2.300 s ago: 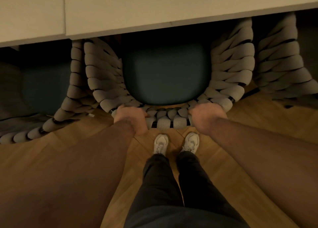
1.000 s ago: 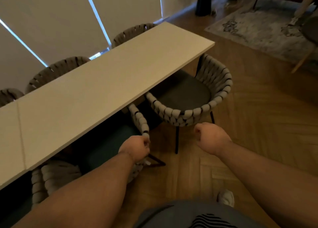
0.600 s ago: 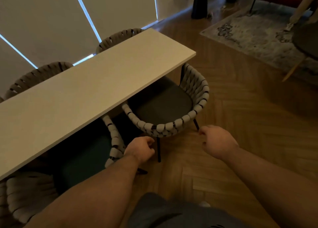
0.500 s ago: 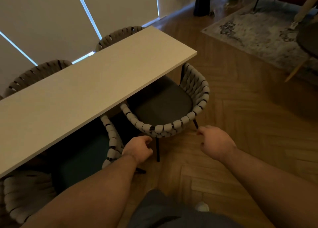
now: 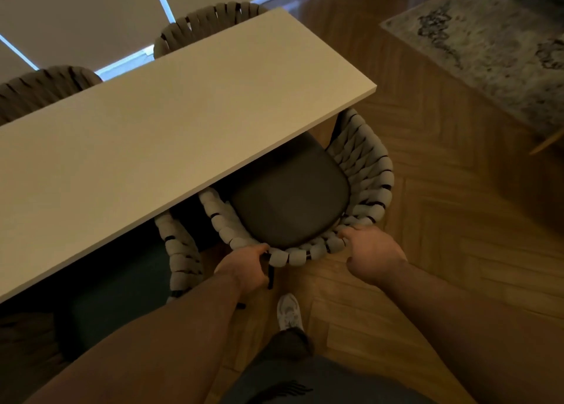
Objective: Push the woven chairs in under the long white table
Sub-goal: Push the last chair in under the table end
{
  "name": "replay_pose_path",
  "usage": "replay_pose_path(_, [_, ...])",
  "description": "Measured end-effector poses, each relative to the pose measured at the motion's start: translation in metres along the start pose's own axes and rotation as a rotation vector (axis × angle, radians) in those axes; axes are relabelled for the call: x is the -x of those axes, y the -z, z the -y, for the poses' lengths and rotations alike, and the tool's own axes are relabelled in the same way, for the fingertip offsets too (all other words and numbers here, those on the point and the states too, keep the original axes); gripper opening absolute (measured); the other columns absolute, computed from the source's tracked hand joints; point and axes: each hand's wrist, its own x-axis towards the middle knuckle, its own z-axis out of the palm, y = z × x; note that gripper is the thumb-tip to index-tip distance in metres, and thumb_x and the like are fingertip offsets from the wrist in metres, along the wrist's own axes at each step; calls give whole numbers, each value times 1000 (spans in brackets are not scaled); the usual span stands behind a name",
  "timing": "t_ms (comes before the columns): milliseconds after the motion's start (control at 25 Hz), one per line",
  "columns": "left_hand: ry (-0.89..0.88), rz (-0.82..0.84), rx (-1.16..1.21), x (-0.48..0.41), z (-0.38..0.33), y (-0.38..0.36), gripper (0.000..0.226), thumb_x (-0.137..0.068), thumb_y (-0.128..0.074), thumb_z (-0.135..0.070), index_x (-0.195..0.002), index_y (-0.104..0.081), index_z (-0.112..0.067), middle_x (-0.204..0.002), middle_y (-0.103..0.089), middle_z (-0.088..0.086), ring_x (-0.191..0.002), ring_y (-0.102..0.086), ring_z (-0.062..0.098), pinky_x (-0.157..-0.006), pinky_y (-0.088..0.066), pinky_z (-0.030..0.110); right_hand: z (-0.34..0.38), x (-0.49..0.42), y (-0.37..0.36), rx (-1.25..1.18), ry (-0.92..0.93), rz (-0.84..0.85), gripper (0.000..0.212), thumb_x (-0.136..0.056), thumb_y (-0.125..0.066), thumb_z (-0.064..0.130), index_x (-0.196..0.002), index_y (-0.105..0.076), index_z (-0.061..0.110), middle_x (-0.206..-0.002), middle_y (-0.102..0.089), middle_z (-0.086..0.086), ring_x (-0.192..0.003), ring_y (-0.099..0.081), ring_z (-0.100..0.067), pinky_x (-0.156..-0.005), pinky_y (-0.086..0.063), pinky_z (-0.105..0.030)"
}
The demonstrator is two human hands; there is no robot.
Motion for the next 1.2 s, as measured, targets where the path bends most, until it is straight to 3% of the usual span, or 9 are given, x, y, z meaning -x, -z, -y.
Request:
replay_pose_path(320, [7, 190, 27, -59, -16, 12, 104, -82, -81, -49, -166, -22, -32, -165, -39, 1, -148, -42, 26, -119, -40, 40, -27, -74, 19, 112, 30, 125, 56, -95, -57, 21, -149, -46, 32, -143, -55, 1, -129, -53, -26, -101, -47, -41])
replay_pose_path(440, [86, 284, 12, -76, -27, -7, 108, -84, -82, -41, -168, -14, -32, -168, -32, 6, -152, -33, 30, -121, -37, 45, -46, -108, 14, 173, 89, 204, 62, -94, -60, 23, -153, -43, 32, -148, -52, -1, -137, -48, -28, -111, -40, -45])
replay_pose_path(640, [185, 283, -243, -89, -57, -39, 98, -91, -70, -49, -168, -13, -29, -175, -10, 10, -160, 6, 39, -127, -3, 63, -86, -156, -1, 325, 251, 325, 66, -95, -59, 24, -157, -38, 32, -154, -47, -2, -143, -42, -28, -121, -31, -49])
replay_pose_path(800, [356, 288, -315, -108, -79, -64, 121, -75, -83, -54, -167, -6, -39, -175, 5, 10, -156, 19, 46, -115, 11, 77, -120, -183, -5, 501, 335, 438, 74, -90, -64, 28, -159, -35, 29, -159, -43, -4, -140, -46, -27, -120, -30, -48])
replay_pose_path(960, [446, 225, -357, -125, -92, -72, 92, -89, -70, -48, -166, -19, -38, -175, -8, 11, -157, 12, 49, -118, 11, 77, -132, -202, -12, 686, 441, 491, 68, -91, -63, 38, -155, -38, 32, -153, -51, 0, -137, -51, -24, -122, -26, -49])
replay_pose_path(1080, [356, 249, -485, -139, -87, -75, 68, -99, -53, -39, -163, -32, -32, -171, -24, 10, -158, -8, 46, -124, 2, 70, -131, -214, -20, 709, 482, 503, 60, -93, -60, 36, -150, -44, 32, -147, -56, 1, -132, -54, -24, -117, -33, -45])
replay_pose_path(1200, [270, 294, -465, -143, -81, -70, 60, -100, -51, -29, -159, -40, -30, -159, -47, 5, -144, -43, 33, -121, -31, 56, -124, -223, -23, 716, 470, 513, 53, -96, -57, 29, -148, -46, 31, -138, -62, 0, -124, -59, -25, -93, -40, -39])
